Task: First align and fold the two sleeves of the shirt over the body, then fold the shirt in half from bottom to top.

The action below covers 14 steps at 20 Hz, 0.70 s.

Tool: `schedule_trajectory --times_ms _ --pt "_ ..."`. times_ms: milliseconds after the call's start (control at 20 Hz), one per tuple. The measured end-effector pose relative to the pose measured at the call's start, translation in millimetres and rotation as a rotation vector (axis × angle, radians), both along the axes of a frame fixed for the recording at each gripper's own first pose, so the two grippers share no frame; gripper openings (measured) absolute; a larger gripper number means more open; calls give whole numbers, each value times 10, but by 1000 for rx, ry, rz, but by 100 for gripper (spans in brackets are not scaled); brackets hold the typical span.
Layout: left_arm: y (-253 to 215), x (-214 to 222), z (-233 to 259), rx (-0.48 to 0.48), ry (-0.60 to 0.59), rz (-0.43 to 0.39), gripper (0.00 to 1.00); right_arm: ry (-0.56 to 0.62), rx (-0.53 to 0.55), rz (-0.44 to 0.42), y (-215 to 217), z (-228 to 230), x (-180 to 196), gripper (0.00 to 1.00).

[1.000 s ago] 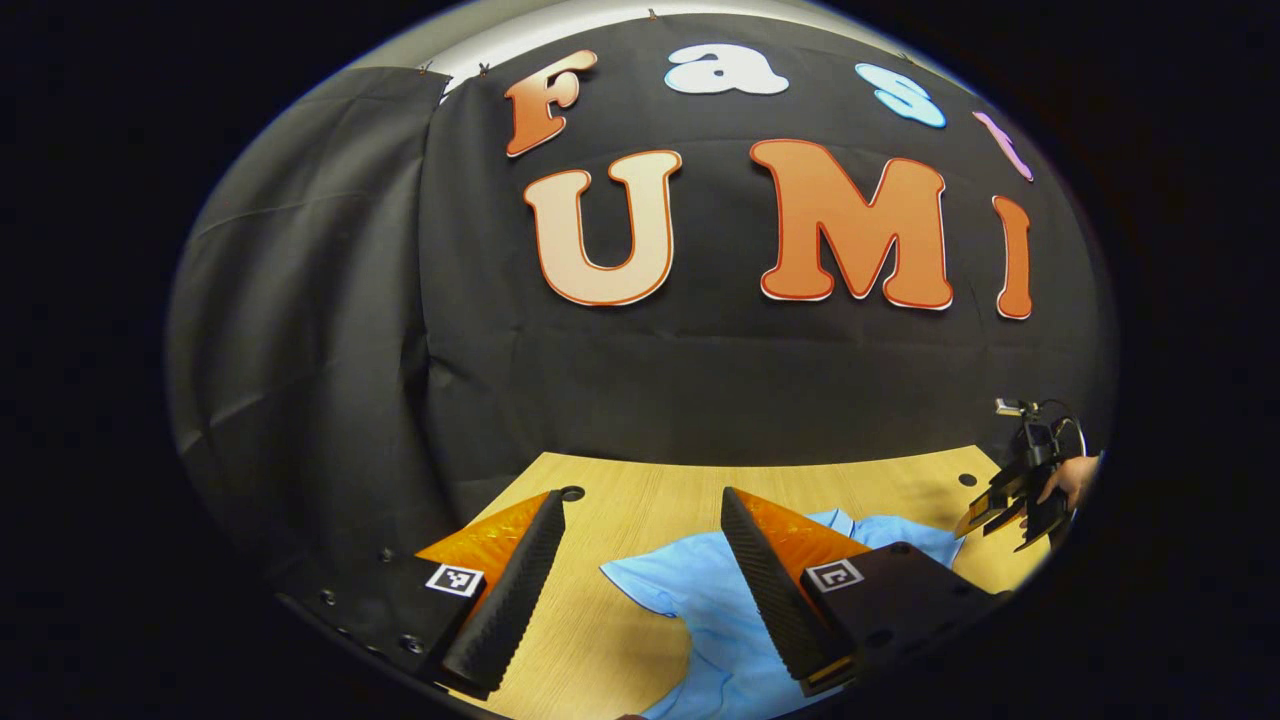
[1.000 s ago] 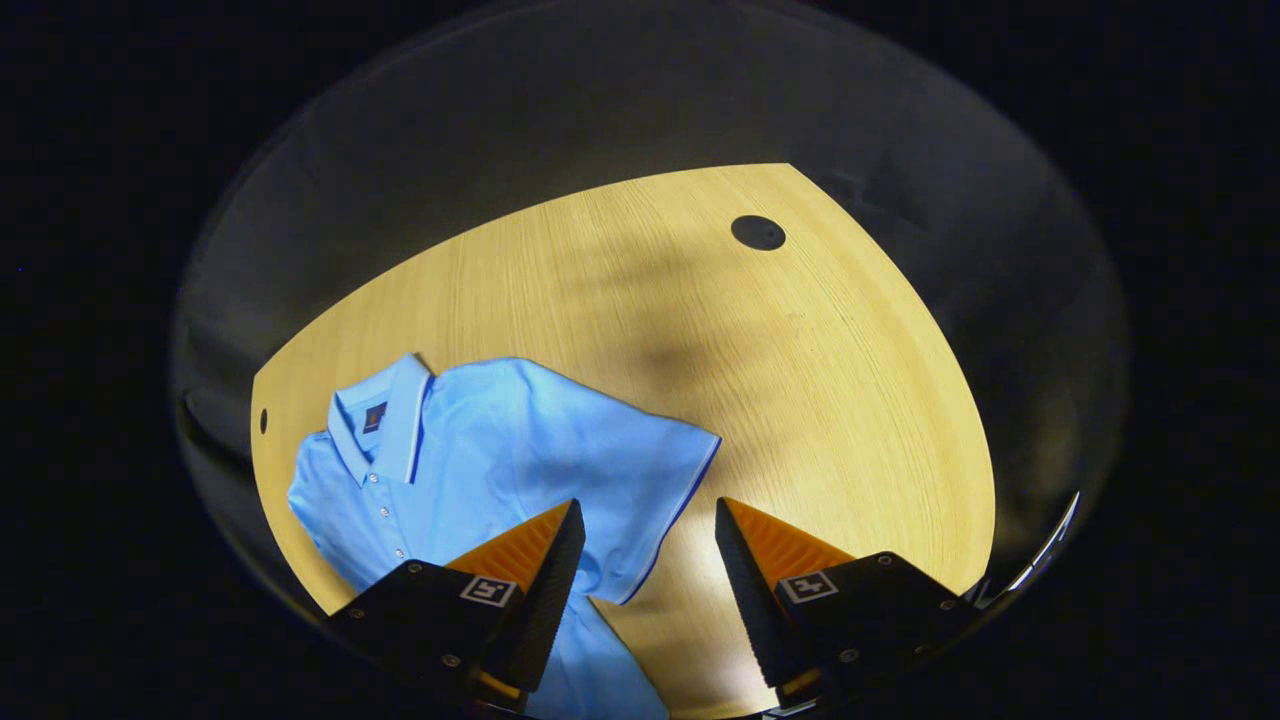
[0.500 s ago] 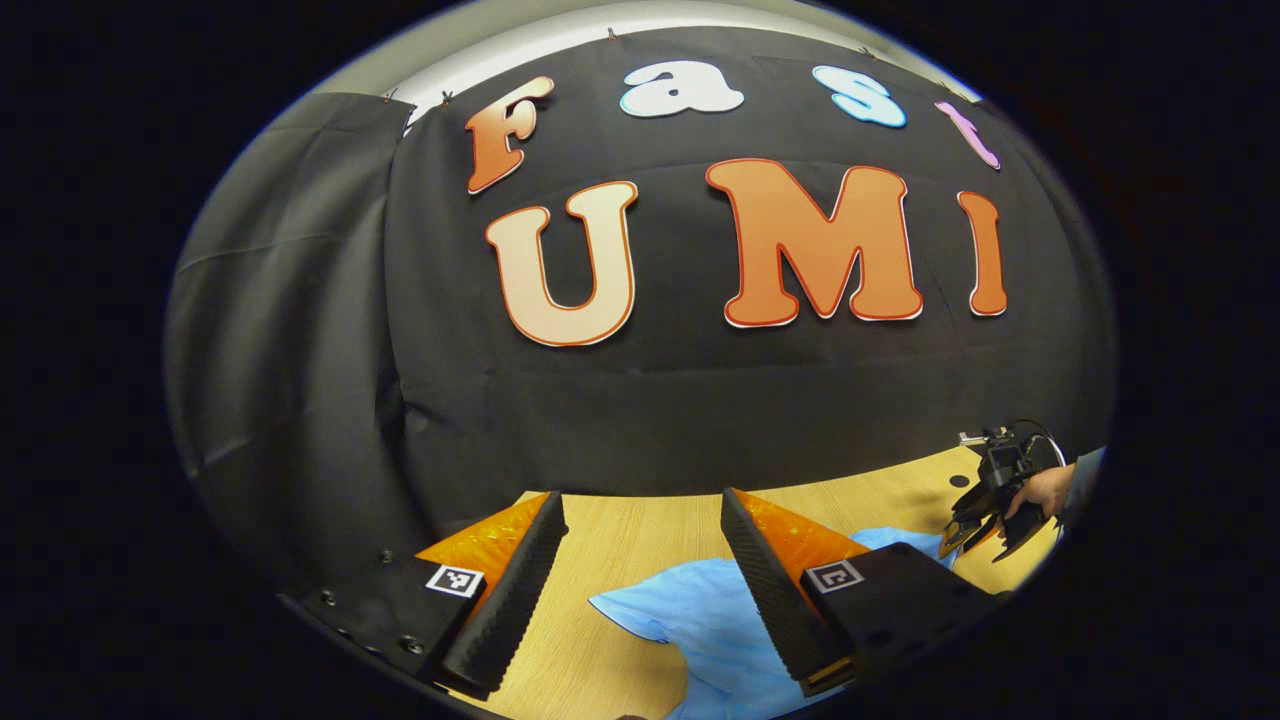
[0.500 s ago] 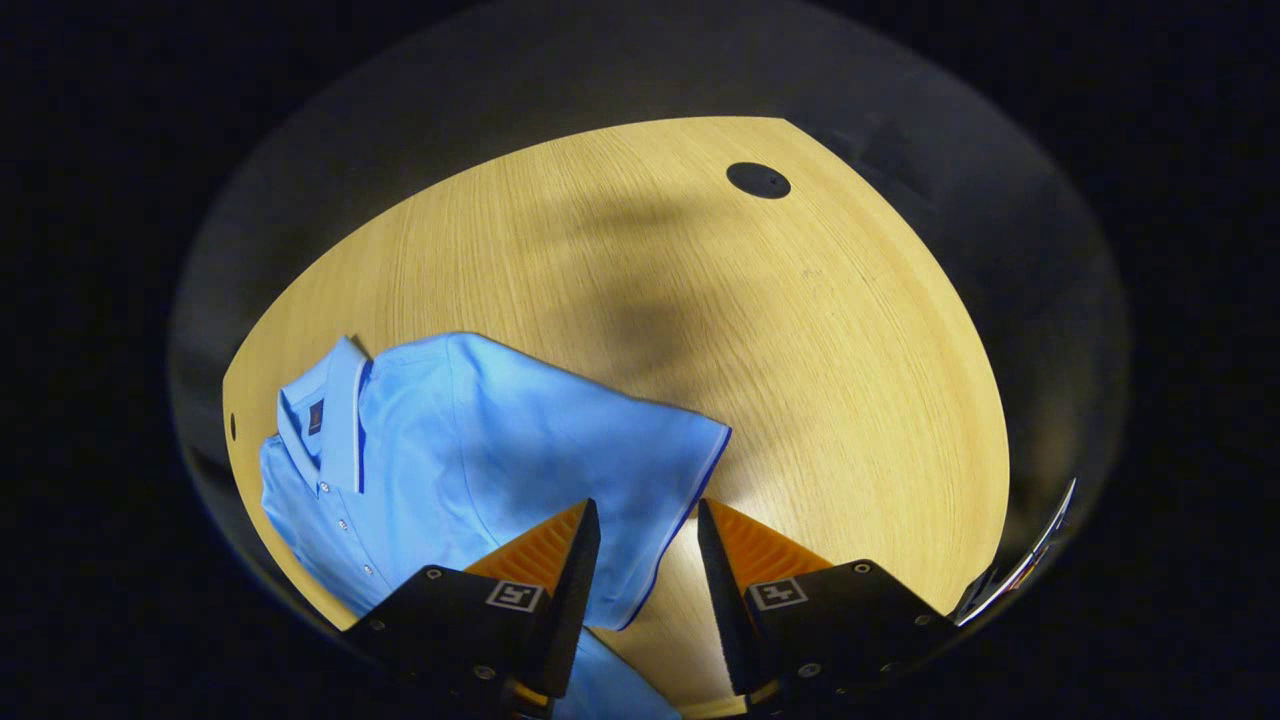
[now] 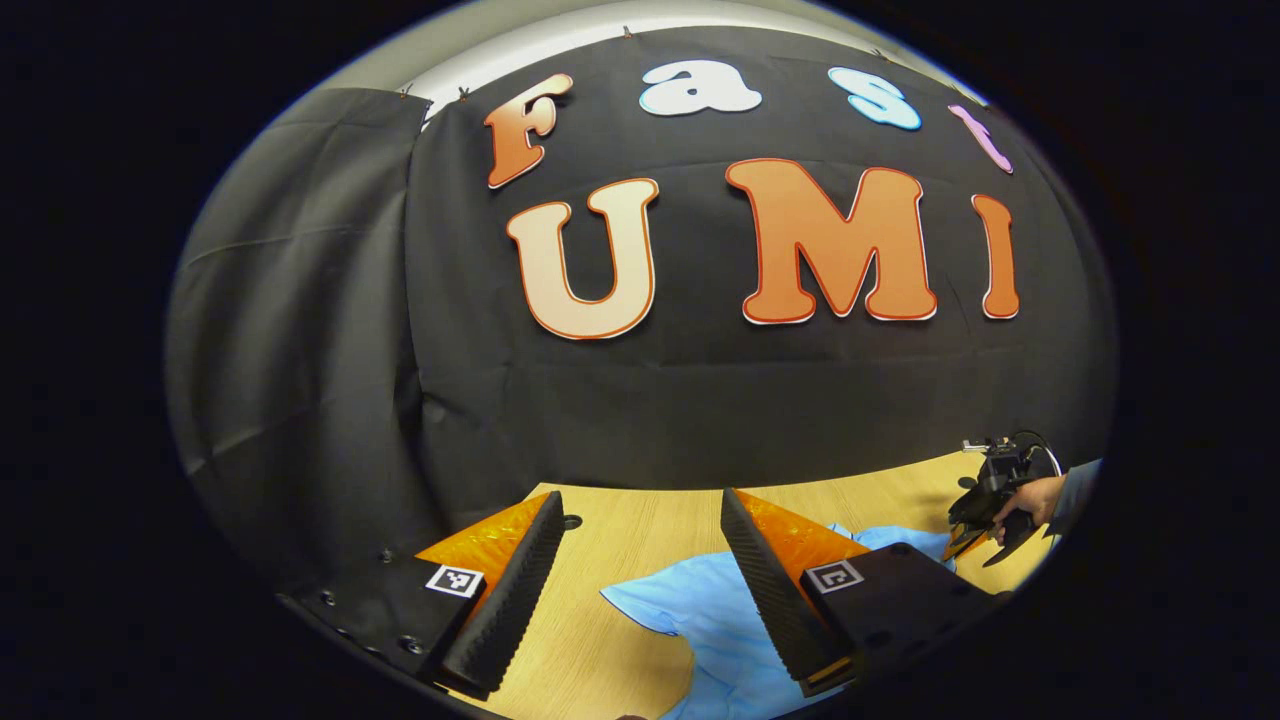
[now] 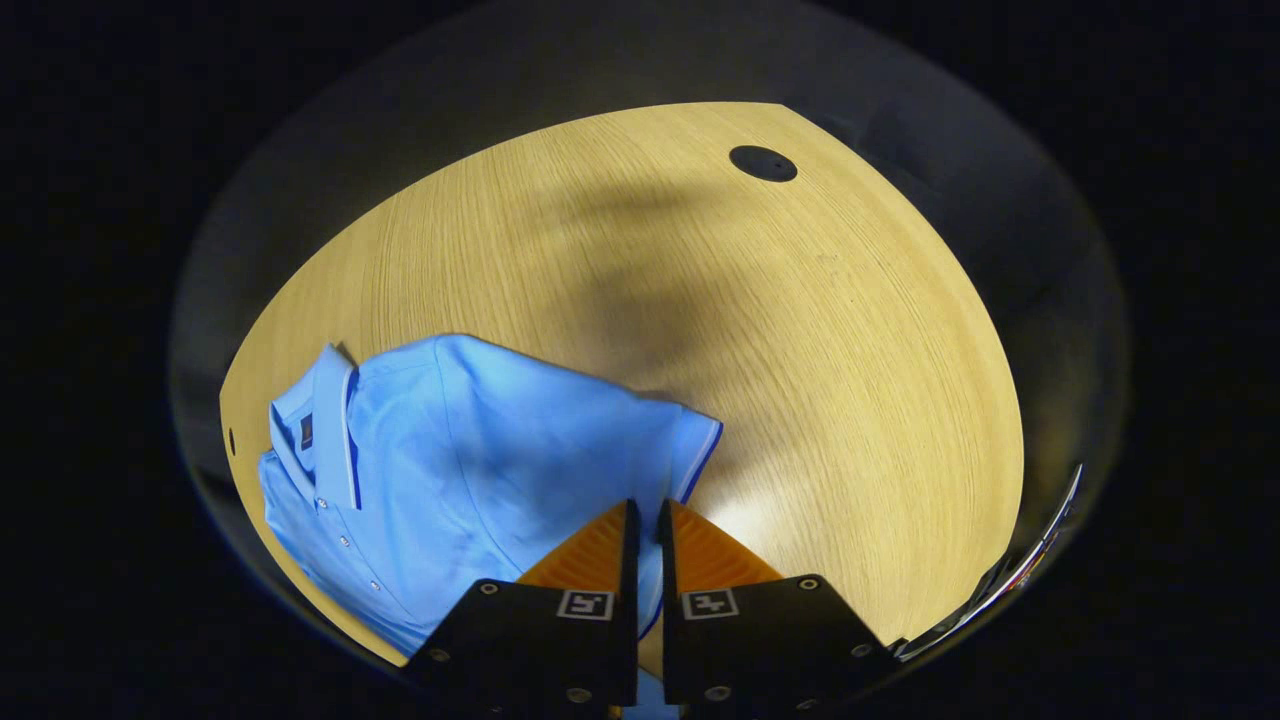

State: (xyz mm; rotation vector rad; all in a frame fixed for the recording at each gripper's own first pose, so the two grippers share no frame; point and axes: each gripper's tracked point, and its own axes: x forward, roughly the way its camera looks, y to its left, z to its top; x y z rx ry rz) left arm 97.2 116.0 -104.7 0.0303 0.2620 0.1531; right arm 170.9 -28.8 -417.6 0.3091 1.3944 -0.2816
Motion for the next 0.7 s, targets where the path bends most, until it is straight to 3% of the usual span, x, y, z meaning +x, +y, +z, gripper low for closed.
schedule_trajectory --times_ms 150,450,700 --pt "-16 -24 29 -6 -7 -5 100 -90 79 9 164 211 166 5" --pt "11 40 -127 -31 20 -15 100 -158 217 48 646 583 231 4" --pt "14 311 -574 -87 113 -52 100 -219 307 76 1104 800 355 5"
